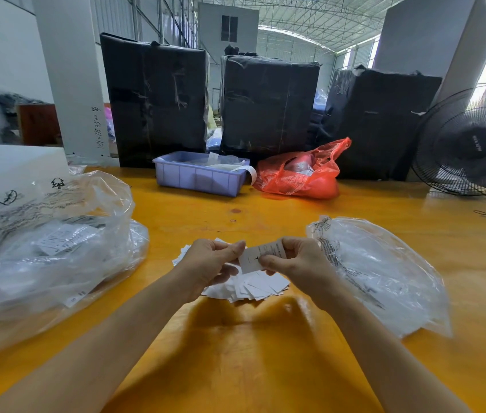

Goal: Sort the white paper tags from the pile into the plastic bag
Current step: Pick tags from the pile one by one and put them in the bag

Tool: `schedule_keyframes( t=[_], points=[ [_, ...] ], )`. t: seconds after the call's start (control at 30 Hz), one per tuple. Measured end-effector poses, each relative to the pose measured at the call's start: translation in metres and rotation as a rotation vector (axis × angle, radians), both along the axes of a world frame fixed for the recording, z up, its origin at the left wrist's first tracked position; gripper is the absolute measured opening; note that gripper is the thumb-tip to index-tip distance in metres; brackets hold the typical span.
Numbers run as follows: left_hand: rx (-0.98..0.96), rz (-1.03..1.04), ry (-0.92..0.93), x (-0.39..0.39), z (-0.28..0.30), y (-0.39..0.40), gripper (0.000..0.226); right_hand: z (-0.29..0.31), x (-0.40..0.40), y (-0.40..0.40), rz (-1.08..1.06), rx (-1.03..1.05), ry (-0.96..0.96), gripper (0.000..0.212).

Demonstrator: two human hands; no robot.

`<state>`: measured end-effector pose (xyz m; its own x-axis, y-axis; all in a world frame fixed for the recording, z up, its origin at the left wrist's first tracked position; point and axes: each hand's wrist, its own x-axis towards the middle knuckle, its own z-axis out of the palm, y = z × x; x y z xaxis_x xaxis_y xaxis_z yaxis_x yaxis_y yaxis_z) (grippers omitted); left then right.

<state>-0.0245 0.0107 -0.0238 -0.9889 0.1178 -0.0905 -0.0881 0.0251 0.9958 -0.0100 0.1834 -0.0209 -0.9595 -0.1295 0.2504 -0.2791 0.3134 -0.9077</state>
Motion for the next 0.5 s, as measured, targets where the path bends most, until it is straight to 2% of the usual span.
schedule_keyframes(
  t=[0.23,0.33,0.5],
  points=[
    [-0.034,0.027,0.034,0.0012,-0.0038,0.0038,0.027,0.001,0.0016,-0.0016,0.056,0.084,-0.092,0.017],
    [-0.062,0.031,0.039,0.0015,-0.007,0.0059,0.024,-0.002,0.0002,-0.0042,0.086,0.126,-0.165,0.016],
    [-0.039,0.094,0.002,-0.002,-0.0099,0.0063,0.016,-0.0019,0.0002,-0.0062,0.021,-0.042,-0.106,0.024]
  ],
)
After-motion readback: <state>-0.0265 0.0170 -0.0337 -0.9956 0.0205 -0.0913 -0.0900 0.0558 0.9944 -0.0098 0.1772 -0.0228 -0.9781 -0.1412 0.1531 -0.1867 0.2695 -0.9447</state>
